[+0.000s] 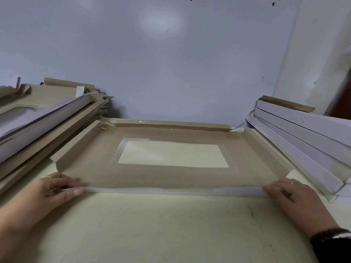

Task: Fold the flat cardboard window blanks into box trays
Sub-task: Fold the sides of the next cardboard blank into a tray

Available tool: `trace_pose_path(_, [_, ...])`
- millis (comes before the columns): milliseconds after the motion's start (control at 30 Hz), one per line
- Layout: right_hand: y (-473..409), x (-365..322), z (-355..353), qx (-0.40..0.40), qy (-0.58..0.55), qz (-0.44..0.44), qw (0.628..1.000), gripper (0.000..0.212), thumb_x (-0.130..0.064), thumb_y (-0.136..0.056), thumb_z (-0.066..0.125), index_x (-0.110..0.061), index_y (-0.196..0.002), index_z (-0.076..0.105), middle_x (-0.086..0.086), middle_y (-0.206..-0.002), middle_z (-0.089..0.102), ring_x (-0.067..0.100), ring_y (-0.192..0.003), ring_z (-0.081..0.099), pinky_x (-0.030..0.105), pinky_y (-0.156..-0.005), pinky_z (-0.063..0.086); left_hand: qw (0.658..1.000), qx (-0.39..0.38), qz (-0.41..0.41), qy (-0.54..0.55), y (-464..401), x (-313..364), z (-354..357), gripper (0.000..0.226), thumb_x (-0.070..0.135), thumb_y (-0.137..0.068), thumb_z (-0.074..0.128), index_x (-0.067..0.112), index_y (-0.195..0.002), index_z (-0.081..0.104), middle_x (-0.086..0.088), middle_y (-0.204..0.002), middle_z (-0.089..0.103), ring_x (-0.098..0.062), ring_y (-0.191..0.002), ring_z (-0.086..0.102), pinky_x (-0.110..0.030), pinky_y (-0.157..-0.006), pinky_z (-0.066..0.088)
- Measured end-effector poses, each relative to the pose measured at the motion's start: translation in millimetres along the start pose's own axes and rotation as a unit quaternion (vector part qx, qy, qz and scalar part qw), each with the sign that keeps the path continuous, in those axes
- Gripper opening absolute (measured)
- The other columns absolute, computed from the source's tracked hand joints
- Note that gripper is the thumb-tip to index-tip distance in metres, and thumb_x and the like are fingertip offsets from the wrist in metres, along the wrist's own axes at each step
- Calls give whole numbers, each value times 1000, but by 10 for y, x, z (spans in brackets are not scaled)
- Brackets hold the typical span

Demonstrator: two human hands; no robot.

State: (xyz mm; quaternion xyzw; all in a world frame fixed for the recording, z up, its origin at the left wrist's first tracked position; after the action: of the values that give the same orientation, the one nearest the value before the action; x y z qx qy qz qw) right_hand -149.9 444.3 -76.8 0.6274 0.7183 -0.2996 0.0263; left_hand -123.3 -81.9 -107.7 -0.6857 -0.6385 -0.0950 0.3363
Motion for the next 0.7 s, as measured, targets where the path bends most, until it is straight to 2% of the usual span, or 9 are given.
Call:
trace_pose_path(100, [-21,5,-30,36,106,9,994,35,-27,-84,62,-8,-55,61,5,-55,55,29,-60,52,40,-62,39,998,32,-40,-26,6,17,-39,54,90,-60,40,47,-75,69,17,-74,60,-5,-67,60,-11,-58,44])
trace_pose_path(167, [-34,17,-57,43,170,49,983,38,-36,-84,60,-11,-56,61,6,-56,56,30,-63,55,38,-65,36,994,58,-76,-59,17,23,-37,54,91,-59,38,45,-69,67,13,-65,58,-11,-64,58,-27,-65,48])
trace_pose_path(233, [-53,16,-57,29,243,95,965,38,-49,-83,55,-18,-62,62,2,-65,60,26,-72,58,35,-69,32,984,84,-110,-112,9,98,-49,51,84,-59,45,35,-59,59,13,-66,56,-20,-67,56,-42,-72,47])
trace_pose_path(300, [-77,-1,-50,28,293,107,950,36,-54,-78,58,-21,-65,62,1,-67,61,24,-74,58,34,-71,27,974,93,-127,-161,0,222,-53,45,74,-64,60,30,-58,49,7,-61,54,-23,-63,53,-43,-72,44])
trace_pose_path(367, [-90,-23,-22,42,285,96,953,32,-47,-68,72,-18,-63,63,6,-63,60,27,-71,58,36,-72,26,969,82,-133,-189,-3,327,-36,36,56,-68,72,29,-61,49,4,-56,54,-22,-61,53,-40,-71,42])
trace_pose_path(467, [-115,4,30,59,288,86,952,39,-42,-59,81,-13,-80,68,15,-79,64,34,-84,58,45,-92,27,955,57,-147,-250,-21,447,-11,29,43,-69,76,24,-84,59,-3,-69,61,-27,-78,58,-37,-77,38])
trace_pose_path(567, [-133,-13,37,89,285,65,952,51,-46,-63,72,-8,-97,68,24,-108,61,41,-105,54,50,-102,17,934,26,-173,-311,-35,527,8,43,39,-72,74,23,-110,63,-8,-96,62,-30,-105,52,-39,-93,31])
trace_pose_path(633, [-145,-85,22,96,273,53,956,58,-41,-59,75,-5,-104,66,28,-125,52,45,-117,46,49,-104,13,931,30,-152,-330,-24,625,35,47,35,-69,78,27,-114,64,-9,-107,61,-31,-113,48,-42,-101,20])
trace_pose_path(700, [-150,-214,42,90,257,16,962,68,-20,-49,88,-3,-110,63,29,-133,45,47,-123,41,49,-104,12,951,39,-73,-297,-20,808,145,47,10,-66,79,25,-109,68,-10,-111,64,-34,-114,51,-46,-104,17])
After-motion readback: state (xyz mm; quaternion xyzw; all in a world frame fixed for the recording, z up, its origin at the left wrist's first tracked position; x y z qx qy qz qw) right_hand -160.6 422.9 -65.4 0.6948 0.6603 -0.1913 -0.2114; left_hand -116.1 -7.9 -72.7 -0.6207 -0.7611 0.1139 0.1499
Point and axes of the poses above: each hand's wrist, its own y-axis away from the middle knuckle, its own z-axis out of the palm, x = y × z, the point moved 5 cm from there along -y, towards the middle knuckle
